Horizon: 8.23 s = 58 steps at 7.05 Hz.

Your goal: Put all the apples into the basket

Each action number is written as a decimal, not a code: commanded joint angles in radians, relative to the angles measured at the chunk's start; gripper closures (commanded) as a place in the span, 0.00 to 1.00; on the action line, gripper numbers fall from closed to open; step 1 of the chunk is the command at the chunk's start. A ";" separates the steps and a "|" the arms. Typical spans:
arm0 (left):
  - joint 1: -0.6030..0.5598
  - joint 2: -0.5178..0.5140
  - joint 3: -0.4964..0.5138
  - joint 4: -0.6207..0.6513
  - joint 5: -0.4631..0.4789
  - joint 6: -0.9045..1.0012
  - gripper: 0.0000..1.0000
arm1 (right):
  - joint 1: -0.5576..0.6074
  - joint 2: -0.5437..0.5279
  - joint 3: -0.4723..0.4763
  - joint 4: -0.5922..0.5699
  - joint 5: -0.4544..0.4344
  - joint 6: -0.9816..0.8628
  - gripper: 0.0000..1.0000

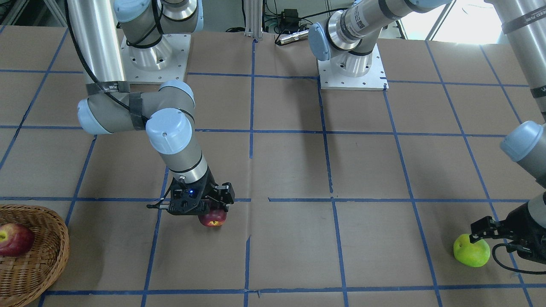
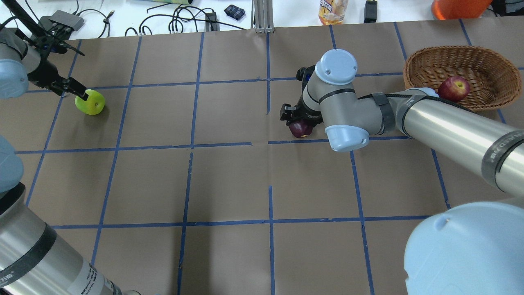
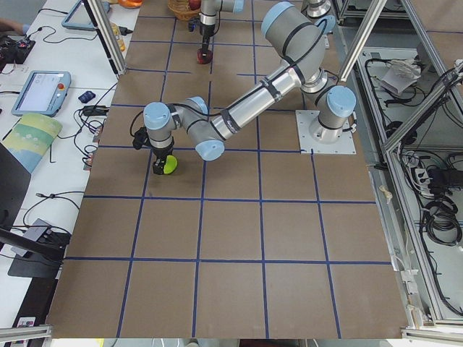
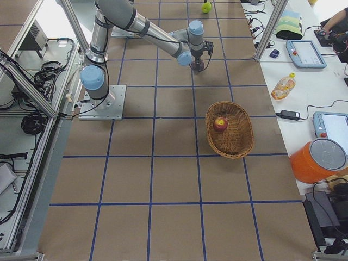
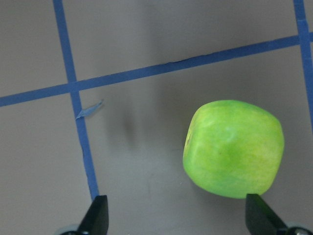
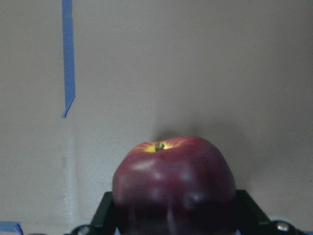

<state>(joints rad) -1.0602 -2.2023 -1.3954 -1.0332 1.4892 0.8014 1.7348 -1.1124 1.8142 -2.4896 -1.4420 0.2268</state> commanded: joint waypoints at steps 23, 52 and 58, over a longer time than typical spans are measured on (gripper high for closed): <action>-0.565 0.228 -0.049 -0.126 -0.096 -0.751 0.00 | -0.057 0.014 -0.314 0.551 0.009 -0.244 0.00; -0.472 0.493 -0.086 -0.416 0.059 -0.748 0.00 | -0.617 0.012 -0.523 0.677 -0.024 -1.095 0.00; -0.463 0.481 -0.083 -0.380 0.049 -0.732 0.00 | -0.173 -0.207 -0.503 0.966 -0.054 -0.071 0.00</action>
<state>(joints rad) -1.5233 -1.7175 -1.4745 -1.4143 1.5413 0.0603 1.5114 -1.2853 1.3016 -1.5504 -1.4879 0.0453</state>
